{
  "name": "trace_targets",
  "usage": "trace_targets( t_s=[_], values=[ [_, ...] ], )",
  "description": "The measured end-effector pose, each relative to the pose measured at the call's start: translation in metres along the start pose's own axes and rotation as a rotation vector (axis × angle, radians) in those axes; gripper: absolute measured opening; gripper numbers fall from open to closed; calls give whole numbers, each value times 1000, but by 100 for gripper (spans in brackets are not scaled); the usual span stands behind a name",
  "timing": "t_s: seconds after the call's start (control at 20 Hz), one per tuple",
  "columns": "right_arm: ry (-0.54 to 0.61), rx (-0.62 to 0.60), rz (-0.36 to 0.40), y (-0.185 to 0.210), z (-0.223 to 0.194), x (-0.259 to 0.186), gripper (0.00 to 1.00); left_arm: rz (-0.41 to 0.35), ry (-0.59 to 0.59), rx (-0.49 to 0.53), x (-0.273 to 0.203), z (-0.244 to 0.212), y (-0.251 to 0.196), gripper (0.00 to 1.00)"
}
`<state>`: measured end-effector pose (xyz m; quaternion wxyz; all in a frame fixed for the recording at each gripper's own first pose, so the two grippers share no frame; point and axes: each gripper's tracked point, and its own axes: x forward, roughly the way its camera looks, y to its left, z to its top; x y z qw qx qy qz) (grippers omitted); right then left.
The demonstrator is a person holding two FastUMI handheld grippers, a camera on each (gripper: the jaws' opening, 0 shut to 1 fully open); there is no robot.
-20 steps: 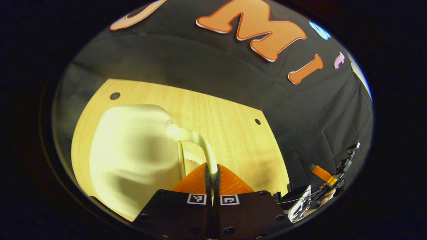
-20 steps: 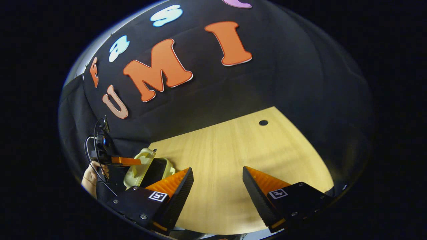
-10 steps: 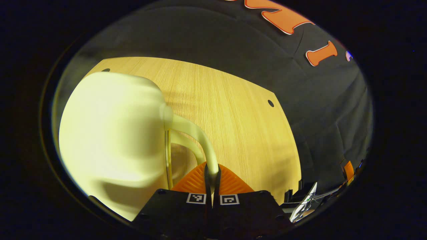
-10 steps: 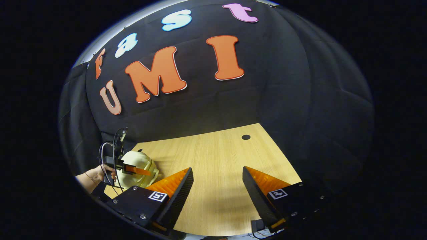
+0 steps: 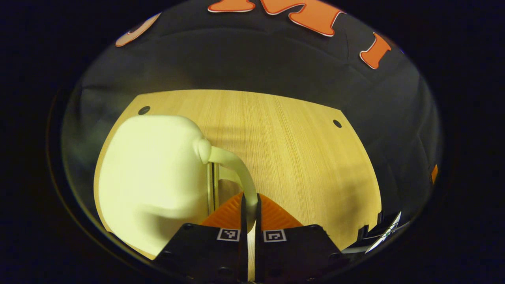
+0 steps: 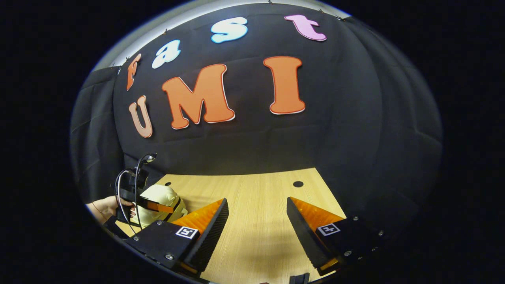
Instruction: First open the suitcase, pack the skin care products into it, and then close the suitcase.
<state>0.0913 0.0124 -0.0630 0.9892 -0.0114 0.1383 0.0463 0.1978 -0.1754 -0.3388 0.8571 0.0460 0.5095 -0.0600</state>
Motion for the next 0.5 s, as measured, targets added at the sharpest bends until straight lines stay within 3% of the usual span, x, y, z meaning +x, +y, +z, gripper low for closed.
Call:
trace_targets(
  t_s=[0.15,0.3,0.35,0.5],
  values=[
    [-46,-20,8,18,21,10,94,-81,-108,-84,-26,44,-17,19],
    [-80,-20,9,41,35,13,94,-169,-254,-126,-64,104,-40,81],
    [-97,-19,2,46,40,12,94,-163,-306,-112,-77,123,-42,92],
    [-154,-9,-27,67,53,5,94,-68,-499,-46,-130,156,-34,97]
  ],
)
